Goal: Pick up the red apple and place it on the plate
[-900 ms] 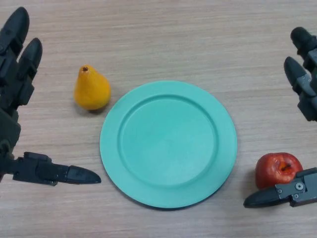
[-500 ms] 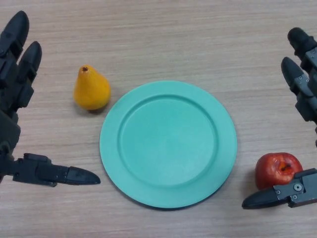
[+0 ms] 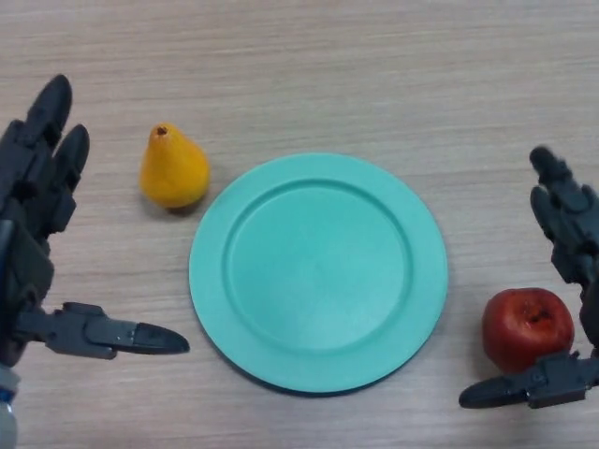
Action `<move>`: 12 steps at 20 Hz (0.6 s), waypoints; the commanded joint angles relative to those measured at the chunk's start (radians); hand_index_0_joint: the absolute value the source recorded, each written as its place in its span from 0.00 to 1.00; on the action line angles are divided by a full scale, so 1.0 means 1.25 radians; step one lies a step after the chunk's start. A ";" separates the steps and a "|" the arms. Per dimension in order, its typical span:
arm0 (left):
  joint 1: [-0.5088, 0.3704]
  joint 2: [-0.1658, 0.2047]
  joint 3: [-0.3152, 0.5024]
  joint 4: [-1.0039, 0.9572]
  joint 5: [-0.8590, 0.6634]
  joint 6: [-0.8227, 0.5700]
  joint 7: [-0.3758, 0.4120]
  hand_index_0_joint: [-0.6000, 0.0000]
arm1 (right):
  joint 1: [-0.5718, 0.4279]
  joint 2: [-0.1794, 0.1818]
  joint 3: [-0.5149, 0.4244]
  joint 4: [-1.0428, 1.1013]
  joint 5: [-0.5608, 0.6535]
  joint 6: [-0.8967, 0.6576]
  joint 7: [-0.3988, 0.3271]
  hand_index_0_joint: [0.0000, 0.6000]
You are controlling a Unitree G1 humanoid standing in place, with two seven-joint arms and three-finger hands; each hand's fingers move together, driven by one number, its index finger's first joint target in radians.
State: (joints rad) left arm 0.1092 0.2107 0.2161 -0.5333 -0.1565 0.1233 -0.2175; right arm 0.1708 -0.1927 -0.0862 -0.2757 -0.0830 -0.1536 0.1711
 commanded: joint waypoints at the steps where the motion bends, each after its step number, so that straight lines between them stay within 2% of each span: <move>1: -0.010 0.021 0.014 -0.037 0.026 -0.129 0.010 1.00 | -0.056 -0.045 -0.078 0.061 -0.023 -0.222 -0.059 0.00; 4: -0.004 0.019 0.014 -0.031 0.038 -0.141 0.006 1.00 | -0.082 -0.067 -0.091 0.217 -0.040 -0.290 -0.077 0.00; 6: 0.000 0.019 0.017 -0.036 0.038 -0.137 0.005 1.00 | -0.091 -0.077 -0.084 0.278 -0.048 -0.293 -0.079 0.00; 7: 0.000 0.019 0.017 -0.037 0.039 -0.137 0.005 1.00 | -0.091 -0.077 -0.083 0.279 -0.048 -0.290 -0.079 0.17; 8: 0.001 0.019 0.019 -0.039 0.037 -0.135 0.005 1.00 | -0.091 -0.076 -0.081 0.281 -0.046 -0.284 -0.079 0.42; 9: 0.002 0.018 0.022 -0.042 0.036 -0.133 0.004 1.00 | -0.088 -0.075 -0.078 0.281 -0.047 -0.276 -0.079 0.58; 10: 0.004 0.018 0.029 -0.047 0.033 -0.131 0.000 1.00 | -0.081 -0.072 -0.068 0.277 -0.054 -0.247 -0.074 0.83; 11: 0.008 0.017 0.039 -0.053 0.029 -0.127 -0.005 1.00 | -0.065 -0.066 -0.054 0.247 -0.043 -0.196 -0.048 1.00; 12: 0.010 0.016 0.041 -0.056 0.035 -0.127 -0.006 1.00 | -0.056 -0.060 -0.049 0.210 -0.028 -0.167 -0.029 1.00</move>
State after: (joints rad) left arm 0.1370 0.2103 0.2106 -0.5394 -0.1214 0.1137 -0.2204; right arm 0.1141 -0.2480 -0.1137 0.0467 -0.1591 -0.2712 0.1351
